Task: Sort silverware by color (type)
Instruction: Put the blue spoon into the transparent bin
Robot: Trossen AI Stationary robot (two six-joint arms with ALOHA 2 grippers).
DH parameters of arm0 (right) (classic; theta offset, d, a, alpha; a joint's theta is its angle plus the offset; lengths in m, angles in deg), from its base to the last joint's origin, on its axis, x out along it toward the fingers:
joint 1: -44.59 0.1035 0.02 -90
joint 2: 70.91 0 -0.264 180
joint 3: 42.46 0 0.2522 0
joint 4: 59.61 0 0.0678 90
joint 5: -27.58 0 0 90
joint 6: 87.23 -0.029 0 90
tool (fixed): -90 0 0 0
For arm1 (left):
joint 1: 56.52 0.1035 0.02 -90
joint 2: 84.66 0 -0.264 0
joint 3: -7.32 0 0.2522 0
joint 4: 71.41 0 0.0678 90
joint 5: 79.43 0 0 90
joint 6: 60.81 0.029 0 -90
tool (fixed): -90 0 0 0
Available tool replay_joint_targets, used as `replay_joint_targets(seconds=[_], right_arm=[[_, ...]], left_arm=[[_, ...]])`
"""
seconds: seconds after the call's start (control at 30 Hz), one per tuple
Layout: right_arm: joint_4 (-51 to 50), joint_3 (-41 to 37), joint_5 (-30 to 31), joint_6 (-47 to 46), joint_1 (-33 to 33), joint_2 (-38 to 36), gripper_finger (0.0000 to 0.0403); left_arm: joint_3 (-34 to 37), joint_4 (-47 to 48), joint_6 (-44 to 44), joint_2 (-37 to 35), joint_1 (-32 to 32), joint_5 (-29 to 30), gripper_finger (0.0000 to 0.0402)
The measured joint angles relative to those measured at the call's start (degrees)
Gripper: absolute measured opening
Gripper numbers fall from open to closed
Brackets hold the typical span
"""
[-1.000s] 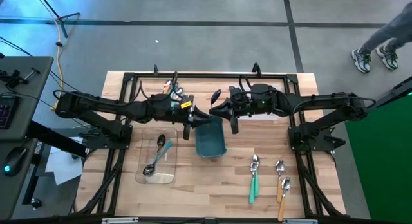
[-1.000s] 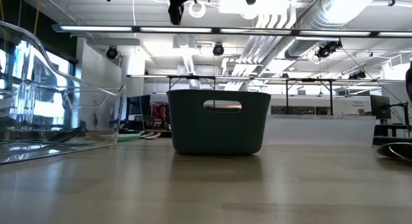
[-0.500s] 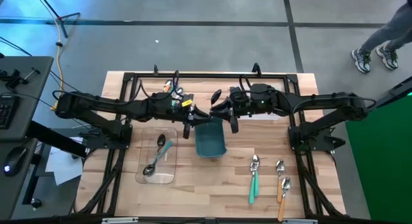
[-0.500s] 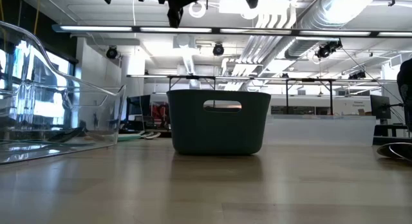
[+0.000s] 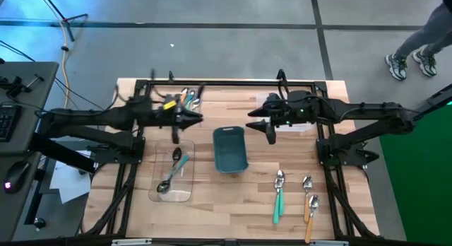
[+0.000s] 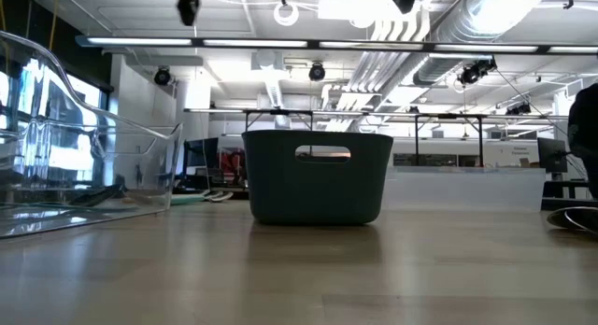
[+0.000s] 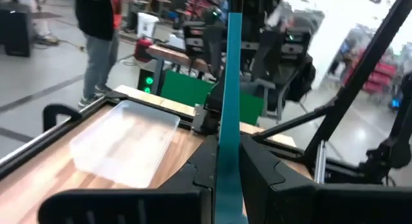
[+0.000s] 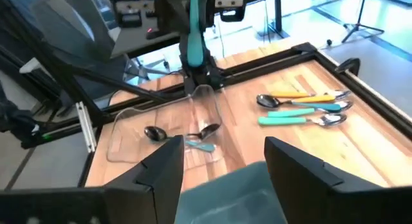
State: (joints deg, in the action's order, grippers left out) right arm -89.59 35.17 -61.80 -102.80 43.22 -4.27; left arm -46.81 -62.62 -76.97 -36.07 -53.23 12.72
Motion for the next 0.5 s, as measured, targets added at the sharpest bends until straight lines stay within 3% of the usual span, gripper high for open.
replay_joint_targets(seconds=[0.2,0.5], right_arm=[[3.35,-2.81,0.01,-1.33,0.13,-0.54,0.0201],[10.33,-2.94,0.23,1.54,0.12,-0.32,0.0192]], left_arm=[[4.88,0.44,0.42,-7.31,-4.01,5.28,0.0024],[5.10,0.78,3.34,-8.10,-5.39,6.17,0.0024]])
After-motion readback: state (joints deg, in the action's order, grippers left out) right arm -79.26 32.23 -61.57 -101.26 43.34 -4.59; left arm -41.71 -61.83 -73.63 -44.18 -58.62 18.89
